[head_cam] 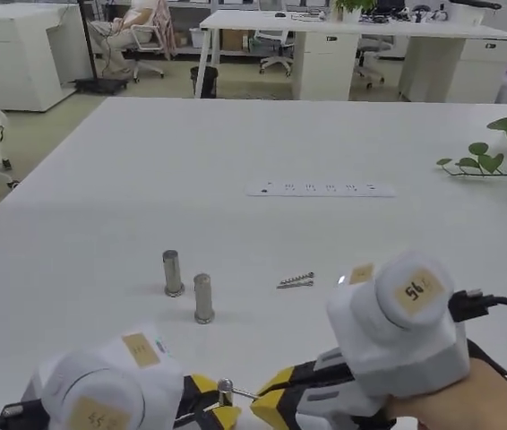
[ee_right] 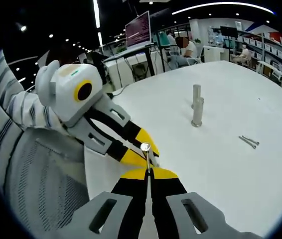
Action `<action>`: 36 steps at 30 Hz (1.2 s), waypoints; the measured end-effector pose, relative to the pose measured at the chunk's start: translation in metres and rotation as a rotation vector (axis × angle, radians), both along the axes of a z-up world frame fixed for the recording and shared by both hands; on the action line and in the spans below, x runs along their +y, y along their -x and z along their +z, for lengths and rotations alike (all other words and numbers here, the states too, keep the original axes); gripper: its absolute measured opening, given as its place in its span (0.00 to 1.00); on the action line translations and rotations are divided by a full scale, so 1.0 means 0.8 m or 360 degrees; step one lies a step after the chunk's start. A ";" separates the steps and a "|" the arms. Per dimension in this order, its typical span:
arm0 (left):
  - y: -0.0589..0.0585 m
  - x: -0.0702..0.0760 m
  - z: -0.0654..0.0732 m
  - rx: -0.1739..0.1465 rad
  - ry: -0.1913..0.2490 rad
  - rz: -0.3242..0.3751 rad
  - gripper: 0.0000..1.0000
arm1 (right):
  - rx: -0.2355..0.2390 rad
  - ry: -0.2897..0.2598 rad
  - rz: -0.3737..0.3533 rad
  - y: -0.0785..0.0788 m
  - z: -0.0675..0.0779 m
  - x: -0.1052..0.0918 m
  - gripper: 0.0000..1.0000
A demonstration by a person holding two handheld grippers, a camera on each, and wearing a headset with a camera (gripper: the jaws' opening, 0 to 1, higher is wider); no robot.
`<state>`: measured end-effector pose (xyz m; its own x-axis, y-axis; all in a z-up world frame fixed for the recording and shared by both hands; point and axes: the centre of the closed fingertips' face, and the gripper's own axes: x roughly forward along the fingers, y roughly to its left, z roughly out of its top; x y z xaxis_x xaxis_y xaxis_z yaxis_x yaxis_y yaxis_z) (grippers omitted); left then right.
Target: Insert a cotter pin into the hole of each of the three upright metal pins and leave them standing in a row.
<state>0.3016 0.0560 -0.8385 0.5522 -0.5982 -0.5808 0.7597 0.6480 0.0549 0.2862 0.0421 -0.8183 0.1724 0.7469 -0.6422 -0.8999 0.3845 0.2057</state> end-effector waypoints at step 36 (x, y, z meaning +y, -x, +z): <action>0.009 0.008 -0.007 -0.0033 -0.0127 0.0010 0.08 | 0.0017 -0.0090 -0.0179 -0.003 -0.002 0.014 0.04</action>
<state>0.2944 0.0623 -0.8443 0.5682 -0.5468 -0.6150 0.7537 0.6457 0.1222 0.2882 0.0535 -0.8200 0.2506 0.7582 -0.6019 -0.8492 0.4707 0.2394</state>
